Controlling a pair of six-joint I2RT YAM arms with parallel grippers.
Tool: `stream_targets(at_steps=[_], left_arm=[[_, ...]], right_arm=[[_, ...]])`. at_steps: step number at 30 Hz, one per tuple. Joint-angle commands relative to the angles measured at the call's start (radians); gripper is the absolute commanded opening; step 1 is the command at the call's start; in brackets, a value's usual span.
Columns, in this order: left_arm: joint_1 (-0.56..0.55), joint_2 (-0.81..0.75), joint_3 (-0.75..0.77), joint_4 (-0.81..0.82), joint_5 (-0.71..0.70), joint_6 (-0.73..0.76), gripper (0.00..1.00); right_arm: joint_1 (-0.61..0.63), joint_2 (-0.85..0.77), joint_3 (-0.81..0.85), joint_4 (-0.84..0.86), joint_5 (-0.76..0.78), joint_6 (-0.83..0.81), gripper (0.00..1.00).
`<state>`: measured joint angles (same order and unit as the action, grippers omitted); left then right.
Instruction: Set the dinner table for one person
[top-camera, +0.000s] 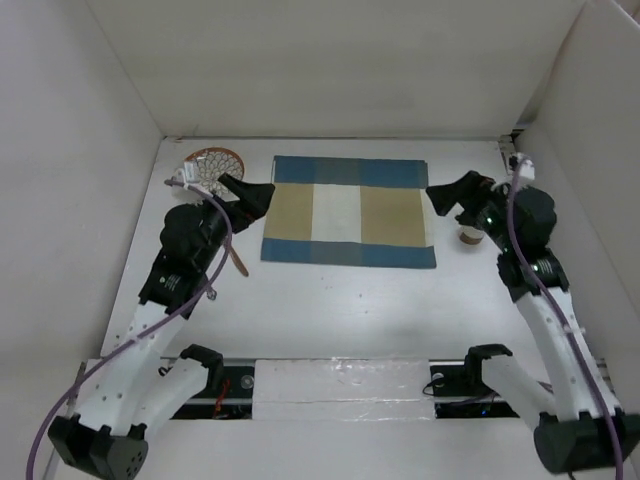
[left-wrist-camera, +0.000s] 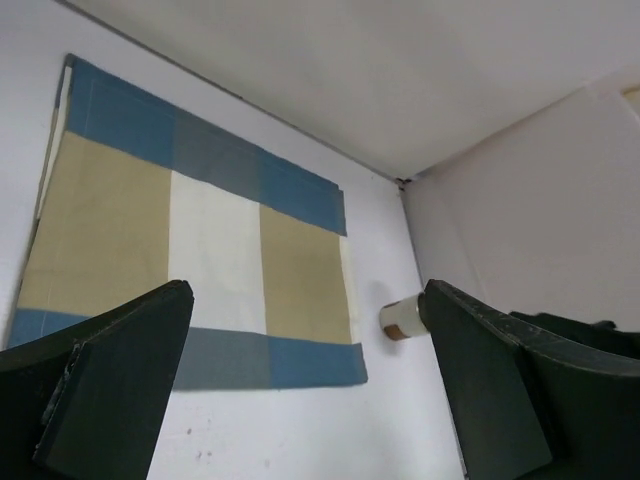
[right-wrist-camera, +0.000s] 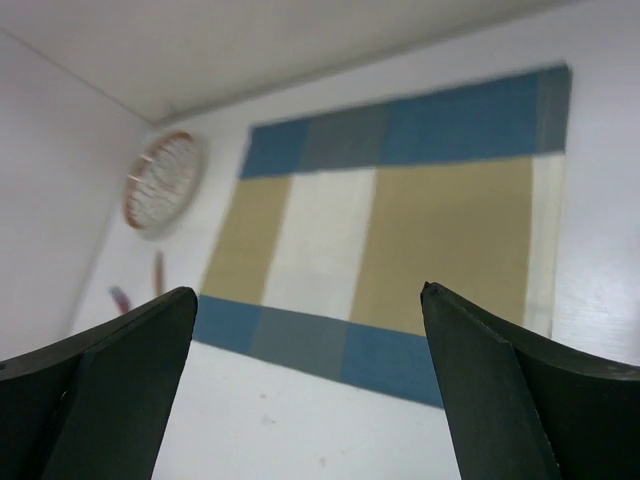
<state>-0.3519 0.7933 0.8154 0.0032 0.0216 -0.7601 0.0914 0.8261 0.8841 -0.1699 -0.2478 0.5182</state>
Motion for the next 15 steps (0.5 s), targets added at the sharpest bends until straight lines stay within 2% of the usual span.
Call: stream_targets(at_steps=[1,2,5,7,10,15], left_arm=[[0.001,0.190,0.060,-0.005,0.004,0.048,1.00],[0.001,0.242,0.079,-0.005,0.005,0.057,1.00],[0.001,0.449,0.198,-0.043,-0.009,0.067,1.00],[0.001,0.526,0.303,-0.130,-0.067,0.067,1.00],[0.001,0.607,0.369,-0.178,-0.142,0.055,1.00],[0.001,0.725,0.448,-0.204,-0.126,0.067,1.00]], right_arm=[[0.046,0.216,0.032,-0.014,0.045,-0.084,1.00],[0.056,0.334,0.083,-0.031,0.062,-0.114,1.00],[0.077,0.553,0.223,-0.077,0.096,-0.155,1.00],[0.088,0.634,0.294,-0.150,0.143,-0.178,1.00],[0.111,0.718,0.332,-0.135,0.176,-0.178,1.00],[0.131,0.922,0.469,-0.215,0.220,-0.178,1.00]])
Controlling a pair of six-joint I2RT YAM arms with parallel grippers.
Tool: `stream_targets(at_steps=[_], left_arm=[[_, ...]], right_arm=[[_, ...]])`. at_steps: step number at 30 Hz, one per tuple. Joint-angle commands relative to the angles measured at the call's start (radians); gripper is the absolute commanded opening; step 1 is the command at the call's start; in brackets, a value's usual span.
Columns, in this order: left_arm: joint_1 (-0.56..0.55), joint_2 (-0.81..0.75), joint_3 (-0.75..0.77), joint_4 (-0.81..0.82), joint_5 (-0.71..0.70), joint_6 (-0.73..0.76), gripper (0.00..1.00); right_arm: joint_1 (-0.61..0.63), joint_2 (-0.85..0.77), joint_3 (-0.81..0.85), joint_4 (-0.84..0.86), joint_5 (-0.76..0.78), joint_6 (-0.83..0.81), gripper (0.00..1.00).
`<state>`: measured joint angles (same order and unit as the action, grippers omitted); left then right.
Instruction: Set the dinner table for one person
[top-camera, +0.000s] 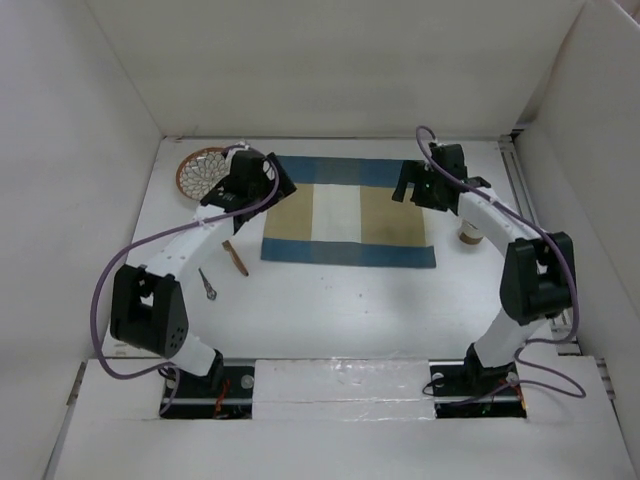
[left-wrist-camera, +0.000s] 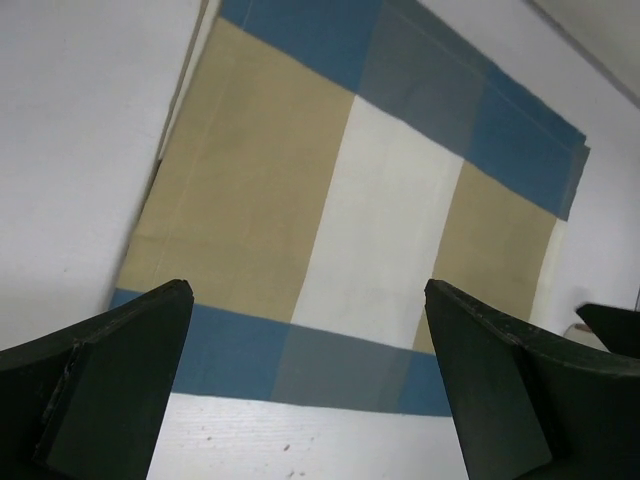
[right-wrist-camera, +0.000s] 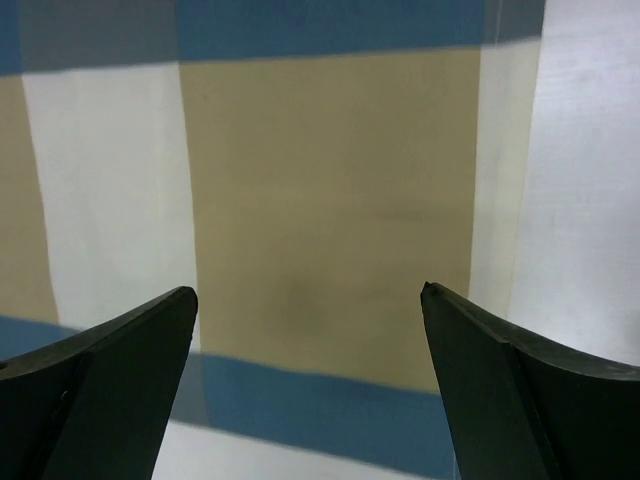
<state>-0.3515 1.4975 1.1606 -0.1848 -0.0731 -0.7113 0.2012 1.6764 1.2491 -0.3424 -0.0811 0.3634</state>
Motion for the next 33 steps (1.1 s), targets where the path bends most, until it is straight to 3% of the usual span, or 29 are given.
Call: stream_targets(at_steps=[1,6,16,30,33], left_arm=[[0.000,0.038,0.123,-0.053,-0.031,0.009,1.00],[0.000,-0.014,0.059,-0.035,-0.036,-0.001,1.00],[0.043,-0.091,-0.001,-0.053,-0.037,0.009,1.00],[0.043,-0.154,-0.036,-0.062,-0.067,0.009,1.00],[0.043,-0.154,-0.036,-0.062,-0.076,0.009,1.00]], right_arm=[[0.021,0.159,0.181,-0.068,0.067,-0.035,1.00],[0.044,0.321,0.318,-0.147,0.158,-0.046,1.00],[0.043,0.506,0.478,-0.228,0.126,-0.079,1.00],[0.075,0.669,0.708,-0.374,0.133,-0.113,1.00],[0.075,0.652,0.688,-0.362,0.133,-0.101,1.00]])
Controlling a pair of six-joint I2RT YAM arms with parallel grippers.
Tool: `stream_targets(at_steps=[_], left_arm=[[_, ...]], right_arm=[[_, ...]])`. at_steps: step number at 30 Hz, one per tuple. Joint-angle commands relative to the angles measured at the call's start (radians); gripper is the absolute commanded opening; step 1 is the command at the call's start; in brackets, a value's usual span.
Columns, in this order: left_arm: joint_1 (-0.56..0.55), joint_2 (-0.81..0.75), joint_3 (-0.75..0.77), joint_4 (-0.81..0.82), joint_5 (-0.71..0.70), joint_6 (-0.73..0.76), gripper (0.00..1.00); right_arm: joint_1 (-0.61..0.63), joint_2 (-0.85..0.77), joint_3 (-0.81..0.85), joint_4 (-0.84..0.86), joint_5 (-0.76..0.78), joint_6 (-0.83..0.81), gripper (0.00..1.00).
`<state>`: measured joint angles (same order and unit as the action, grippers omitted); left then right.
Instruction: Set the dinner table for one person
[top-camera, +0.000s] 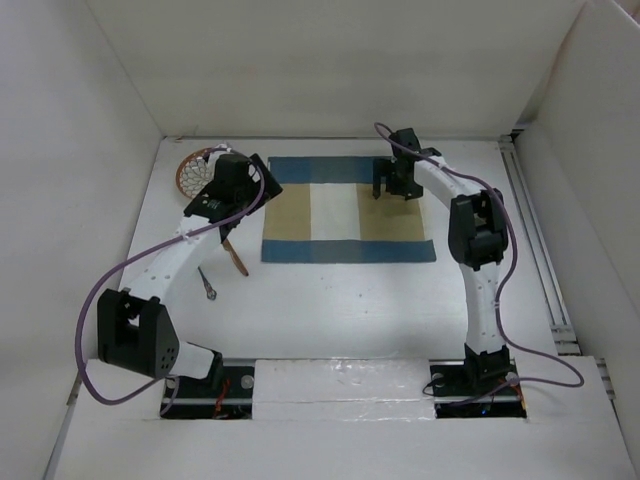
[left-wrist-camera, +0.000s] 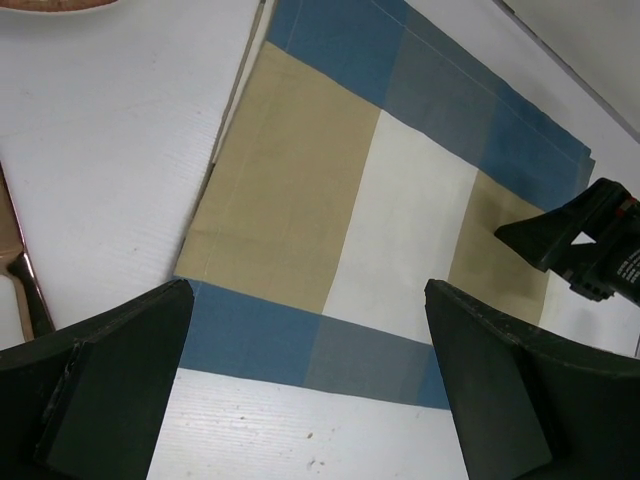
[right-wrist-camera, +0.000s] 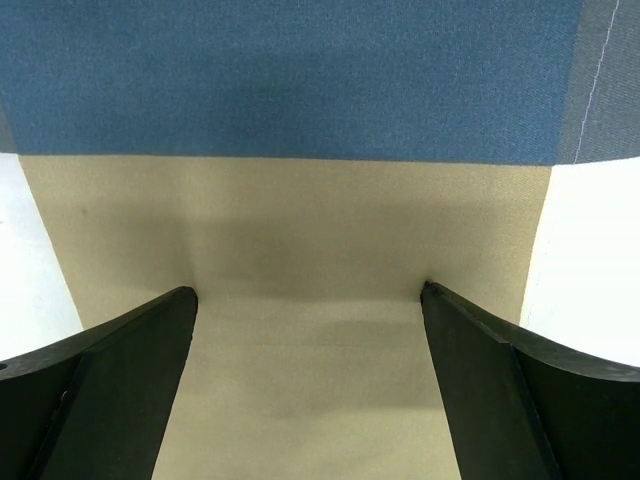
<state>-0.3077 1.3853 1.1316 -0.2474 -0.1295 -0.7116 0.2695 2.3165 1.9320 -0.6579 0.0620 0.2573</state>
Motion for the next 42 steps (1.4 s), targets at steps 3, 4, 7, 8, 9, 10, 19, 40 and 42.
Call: stream_targets(at_steps=[3,4,7,8,9,10,19,40,42], left_arm=[[-0.001,-0.042,-0.016,0.000,-0.028,0.009,1.00],[-0.001,-0.042,-0.016,0.000,-0.028,0.009,1.00],[-0.001,-0.032,-0.007,-0.021,-0.059,-0.003,1.00],[-0.001,-0.023,-0.007,-0.021,-0.073,-0.012,1.00],[-0.001,-0.023,-0.007,-0.033,-0.085,-0.026,1.00],[-0.001,-0.023,0.003,-0.049,-0.099,-0.037,1.00],[0.036,0.020,0.161,-0.141,-0.217,-0.109,1.00],[0.536,0.524,0.319,0.013,0.114,-0.104,1.00],[0.536,0.572,0.353,0.022,0.104,-0.091,0.97]], right_arm=[[0.007,-0.051,-0.044,0.003,-0.010,0.029,1.00],[0.007,-0.066,-0.044,0.013,-0.010,0.040,1.00],[0.007,-0.144,-0.073,0.024,-0.022,0.077,1.00],[0.007,-0.167,-0.073,0.024,-0.022,0.077,1.00],[0.007,-0.193,-0.088,0.024,-0.013,0.094,1.00],[0.007,-0.254,-0.112,0.035,-0.013,0.111,1.00],[0.095,-0.630,-0.254,0.110,0.123,0.111,1.00],[0.344,-1.531,-0.963,0.351,-0.197,0.169,1.00],[0.344,-1.572,-0.963,0.319,-0.197,0.169,1.00]])
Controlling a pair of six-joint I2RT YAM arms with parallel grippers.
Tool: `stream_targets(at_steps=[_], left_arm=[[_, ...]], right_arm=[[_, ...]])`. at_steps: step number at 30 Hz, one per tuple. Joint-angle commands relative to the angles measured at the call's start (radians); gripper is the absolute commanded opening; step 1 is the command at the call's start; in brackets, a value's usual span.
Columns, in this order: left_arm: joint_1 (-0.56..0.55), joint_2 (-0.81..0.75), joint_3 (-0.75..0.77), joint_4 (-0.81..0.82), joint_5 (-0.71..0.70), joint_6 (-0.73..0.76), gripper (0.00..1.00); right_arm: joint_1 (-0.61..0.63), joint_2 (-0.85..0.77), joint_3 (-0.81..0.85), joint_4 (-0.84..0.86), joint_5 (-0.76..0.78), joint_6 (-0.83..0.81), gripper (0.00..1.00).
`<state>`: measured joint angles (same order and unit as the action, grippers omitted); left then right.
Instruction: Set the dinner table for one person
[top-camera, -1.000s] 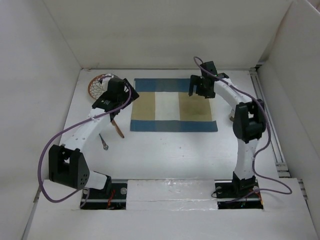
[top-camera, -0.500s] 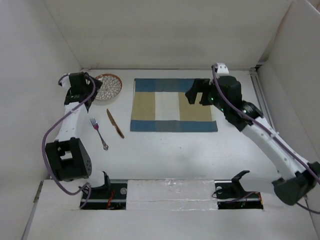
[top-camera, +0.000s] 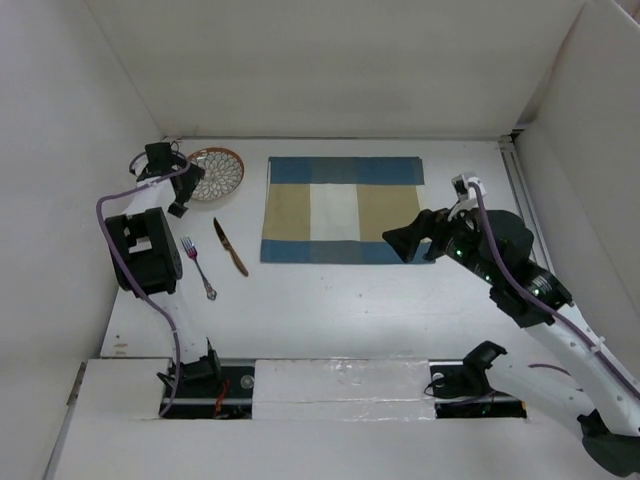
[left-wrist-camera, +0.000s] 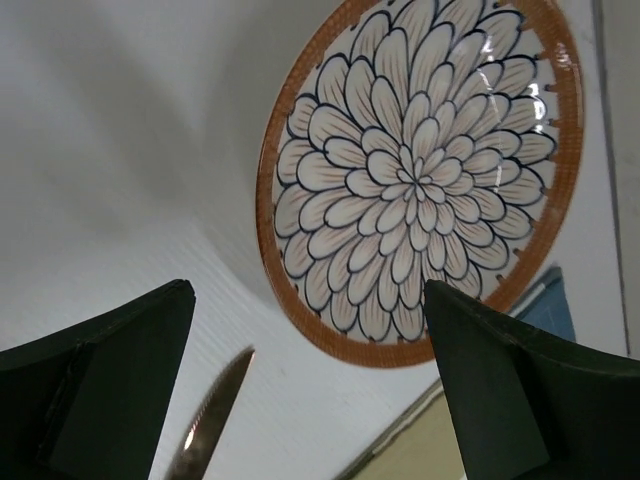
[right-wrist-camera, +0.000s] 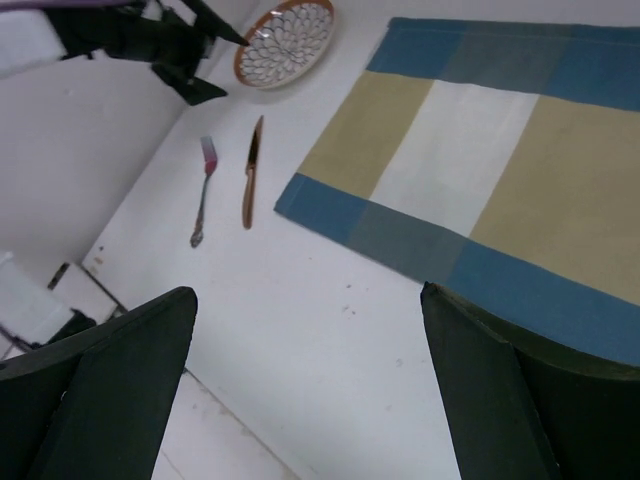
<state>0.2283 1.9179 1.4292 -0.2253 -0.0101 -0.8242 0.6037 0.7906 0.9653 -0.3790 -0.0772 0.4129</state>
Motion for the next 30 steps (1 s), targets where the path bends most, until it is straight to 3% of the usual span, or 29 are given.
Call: stream_targets(at_steps=[1,4,6,7,9,10,14,15,19,21,30], left_arm=[[0.000,0.082,0.056,0.000,-0.016,0.034,0.96],[0.009,0.134,0.089,0.014,-0.027,0.043,0.85],[0.009,0.177,0.089,0.036,-0.008,0.043,0.72],[0.009,0.191,0.089,0.037,-0.008,0.043,0.59],[0.009,0.227,0.099,0.037,-0.008,0.034,0.42],[0.009,0.227,0.121,0.015,-0.008,0.034,0.23],[0.020,0.251,0.161,0.015,0.013,0.034,0.12],[0.020,0.269,0.178,-0.006,0.013,0.034,0.02],[0.042,0.291,0.217,-0.026,0.102,0.034,0.00],[0.063,0.264,0.206,0.045,0.189,0.034,0.00],[0.063,-0.005,0.103,0.311,0.351,-0.027,0.00]], right_arm=[[0.010,-0.060,0.004,0.040,-0.067,0.001,1.00],[0.010,-0.109,-0.005,0.014,-0.067,0.001,1.00],[0.010,-0.137,-0.016,-0.001,-0.067,0.001,1.00],[0.010,-0.137,-0.016,-0.017,-0.067,0.001,1.00],[0.010,-0.162,-0.016,-0.029,-0.058,0.001,1.00],[0.010,-0.174,-0.016,-0.038,-0.058,0.001,1.00],[0.010,-0.183,-0.004,-0.047,-0.058,0.001,1.00],[0.010,-0.183,-0.004,-0.047,-0.049,0.001,1.00],[0.010,-0.183,0.018,-0.067,-0.049,0.001,1.00],[0.010,-0.183,0.029,-0.077,-0.049,0.001,1.00],[0.010,-0.203,0.007,-0.106,-0.007,0.001,1.00]])
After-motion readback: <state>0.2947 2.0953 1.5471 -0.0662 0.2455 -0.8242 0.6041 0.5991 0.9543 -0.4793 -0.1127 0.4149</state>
